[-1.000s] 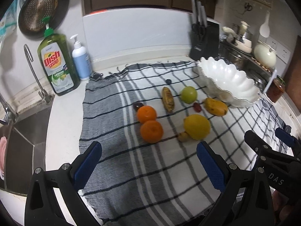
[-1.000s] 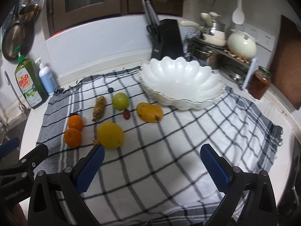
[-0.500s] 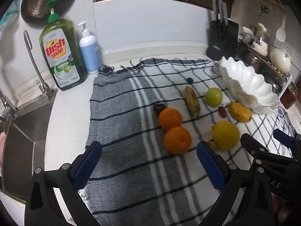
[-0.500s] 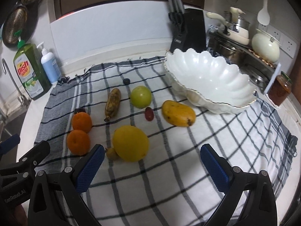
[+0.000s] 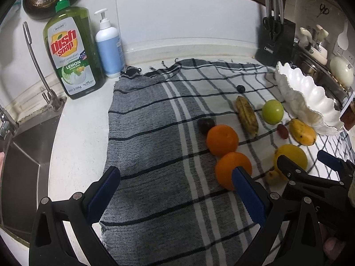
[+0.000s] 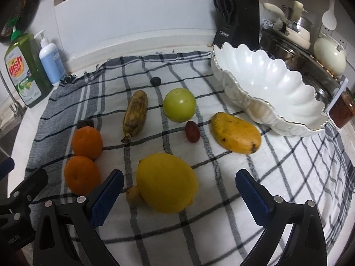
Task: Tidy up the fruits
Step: 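Grasp the large yellow citrus with the right tool while the left tool approaches the oranges, then grasp an orange with the left tool while the right tool holds the citrus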
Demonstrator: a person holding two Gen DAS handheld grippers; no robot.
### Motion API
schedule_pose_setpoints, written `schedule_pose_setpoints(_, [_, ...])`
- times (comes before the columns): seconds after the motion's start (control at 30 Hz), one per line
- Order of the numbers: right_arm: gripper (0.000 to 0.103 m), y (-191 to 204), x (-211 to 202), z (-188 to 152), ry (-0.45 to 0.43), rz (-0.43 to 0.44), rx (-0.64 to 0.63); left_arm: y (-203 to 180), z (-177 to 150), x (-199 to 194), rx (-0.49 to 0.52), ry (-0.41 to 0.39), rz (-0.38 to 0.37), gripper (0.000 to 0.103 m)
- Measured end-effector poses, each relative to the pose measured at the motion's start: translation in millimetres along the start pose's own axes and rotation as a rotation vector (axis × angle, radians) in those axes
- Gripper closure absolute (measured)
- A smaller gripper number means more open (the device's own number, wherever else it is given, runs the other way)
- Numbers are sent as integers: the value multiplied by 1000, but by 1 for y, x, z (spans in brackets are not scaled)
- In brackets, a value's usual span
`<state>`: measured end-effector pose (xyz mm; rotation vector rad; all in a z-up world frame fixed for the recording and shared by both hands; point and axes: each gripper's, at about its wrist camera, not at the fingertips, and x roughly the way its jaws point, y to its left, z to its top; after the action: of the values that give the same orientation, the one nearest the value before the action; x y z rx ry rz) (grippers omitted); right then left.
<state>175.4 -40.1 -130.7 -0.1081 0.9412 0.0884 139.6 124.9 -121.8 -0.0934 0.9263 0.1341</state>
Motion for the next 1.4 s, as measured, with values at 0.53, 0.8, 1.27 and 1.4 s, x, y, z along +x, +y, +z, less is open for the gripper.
schedule_pose_setpoints(0.53, [42, 4, 34, 1, 66, 79, 49, -4, 4, 14, 6, 19, 0, 1])
schedule_pose_setpoints(0.8, [42, -6, 19, -2, 45, 84, 64, -12, 4, 10, 22, 16, -19, 1])
schedule_pose_setpoints(1.27, [42, -47, 0, -11, 16, 15, 120, -53, 1, 28, 84, 49, -96, 11])
schedule_pose_setpoints(1.4, [42, -51, 1, -11, 17, 7, 129, -59, 0, 38, 102, 63, -94, 23])
